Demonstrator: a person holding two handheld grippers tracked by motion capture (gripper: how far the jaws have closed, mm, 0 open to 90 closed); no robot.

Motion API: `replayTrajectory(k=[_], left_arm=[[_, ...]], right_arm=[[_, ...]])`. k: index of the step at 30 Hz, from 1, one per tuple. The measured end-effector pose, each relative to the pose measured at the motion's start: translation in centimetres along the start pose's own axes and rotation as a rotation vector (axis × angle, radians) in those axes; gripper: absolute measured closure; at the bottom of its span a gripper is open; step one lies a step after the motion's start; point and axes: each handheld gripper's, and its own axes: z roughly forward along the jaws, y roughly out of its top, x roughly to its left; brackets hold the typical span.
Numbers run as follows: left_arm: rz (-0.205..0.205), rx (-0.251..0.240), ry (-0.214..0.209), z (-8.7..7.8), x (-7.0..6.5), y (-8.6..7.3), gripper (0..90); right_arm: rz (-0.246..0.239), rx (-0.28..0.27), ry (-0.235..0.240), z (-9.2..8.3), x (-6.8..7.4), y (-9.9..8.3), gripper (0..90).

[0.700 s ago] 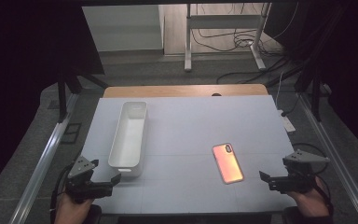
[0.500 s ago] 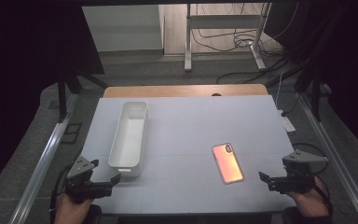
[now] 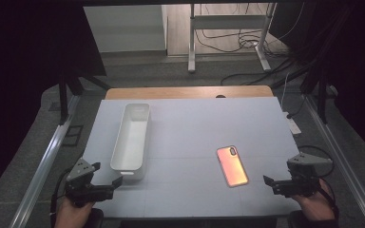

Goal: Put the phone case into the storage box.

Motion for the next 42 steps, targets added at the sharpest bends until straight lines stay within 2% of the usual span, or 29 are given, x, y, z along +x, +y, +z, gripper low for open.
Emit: replayTrajectory(k=[13,19,31,42], left_arm=[[-0.009,0.001,0.000,0.0,0.1,0.0,4.3],[-0.012,0.003,0.001,0.0,0.1,0.0,4.4],[-0.023,0.005,0.001,0.0,0.3,0.0,4.4],[-0.025,0.011,0.004,0.1,0.3,0.1,4.4]], right_arm=[[-0.014,0.021,0.008,0.2,0.1,0.2,0.0],[-0.023,-0.001,0.001,0.4,0.1,0.4,0.0],[-0.047,-0.006,0.019,0.9,0.2,1.2,0.0],[-0.030,-0.019,0.059,1.6,-0.1,2.1,0.0]])
